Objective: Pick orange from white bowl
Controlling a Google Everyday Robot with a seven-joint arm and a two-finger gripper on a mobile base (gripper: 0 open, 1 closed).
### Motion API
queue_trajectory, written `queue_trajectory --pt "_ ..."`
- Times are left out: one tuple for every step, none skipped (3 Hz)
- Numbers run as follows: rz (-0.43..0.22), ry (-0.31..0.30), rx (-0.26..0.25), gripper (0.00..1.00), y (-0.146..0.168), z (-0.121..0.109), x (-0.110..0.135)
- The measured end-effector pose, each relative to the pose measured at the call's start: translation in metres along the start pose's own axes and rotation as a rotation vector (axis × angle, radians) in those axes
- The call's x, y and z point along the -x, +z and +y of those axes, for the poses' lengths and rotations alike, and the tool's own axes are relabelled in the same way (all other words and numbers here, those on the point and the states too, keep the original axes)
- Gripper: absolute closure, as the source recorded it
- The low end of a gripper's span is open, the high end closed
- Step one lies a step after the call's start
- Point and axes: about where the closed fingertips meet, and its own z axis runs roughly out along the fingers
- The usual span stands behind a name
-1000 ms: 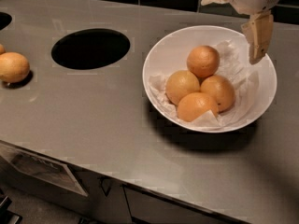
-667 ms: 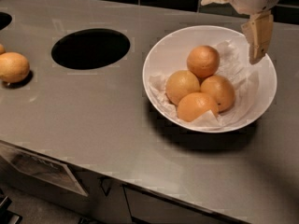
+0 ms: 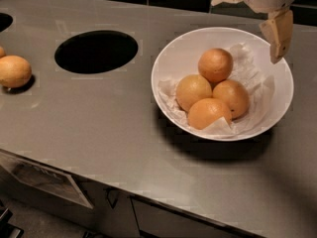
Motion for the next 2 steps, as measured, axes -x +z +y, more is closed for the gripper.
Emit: queue_trajectory --pt "-0.025 -0.099 -0.013 0.00 -0.0026 -0.0018 -0.0050" --pt "-0.067 -0.209 -0.033 0.00 -0.0009 -0.0070 -0.0073"
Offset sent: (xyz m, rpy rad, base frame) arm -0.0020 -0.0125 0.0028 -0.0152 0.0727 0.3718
